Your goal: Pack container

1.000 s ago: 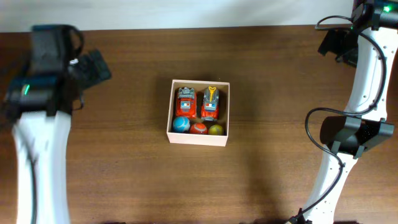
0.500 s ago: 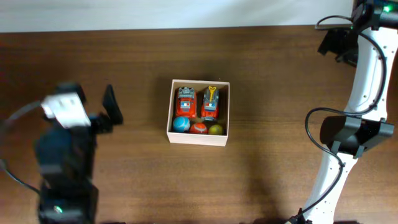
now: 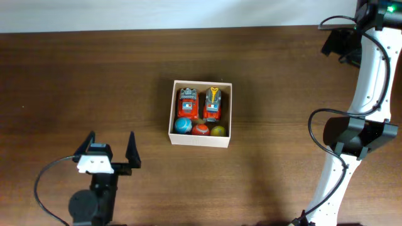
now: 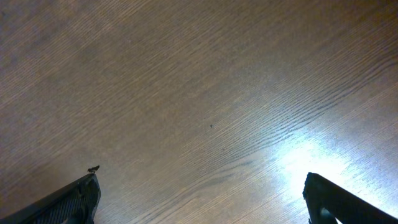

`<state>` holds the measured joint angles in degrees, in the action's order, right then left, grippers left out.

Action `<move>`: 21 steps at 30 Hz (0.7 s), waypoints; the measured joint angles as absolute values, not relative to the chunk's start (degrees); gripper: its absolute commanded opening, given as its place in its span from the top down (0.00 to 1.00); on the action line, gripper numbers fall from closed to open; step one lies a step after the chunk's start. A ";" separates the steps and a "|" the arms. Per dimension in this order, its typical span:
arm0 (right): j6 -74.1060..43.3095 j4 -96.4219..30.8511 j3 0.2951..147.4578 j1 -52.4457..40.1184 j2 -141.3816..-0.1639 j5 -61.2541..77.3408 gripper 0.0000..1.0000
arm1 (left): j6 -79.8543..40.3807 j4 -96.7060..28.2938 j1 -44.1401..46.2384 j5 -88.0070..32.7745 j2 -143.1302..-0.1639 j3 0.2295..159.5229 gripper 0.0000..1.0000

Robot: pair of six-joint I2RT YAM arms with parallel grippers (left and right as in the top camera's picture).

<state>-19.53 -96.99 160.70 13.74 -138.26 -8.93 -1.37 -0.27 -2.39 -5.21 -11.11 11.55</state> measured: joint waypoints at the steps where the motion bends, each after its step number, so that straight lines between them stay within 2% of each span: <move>1: -19.51 -96.99 160.70 13.74 -138.26 -8.93 0.01 | -0.93 -0.12 -2.39 -5.26 -10.28 10.83 0.01; 10: -19.53 -96.99 160.70 13.74 -138.26 -8.93 0.01 | 2.63 2.79 -2.39 -5.65 -3.64 1.98 0.01; 21: -19.53 -96.99 160.70 13.74 -138.26 -8.93 0.01 | 5.43 -4.05 -2.39 -5.61 -0.84 0.91 0.01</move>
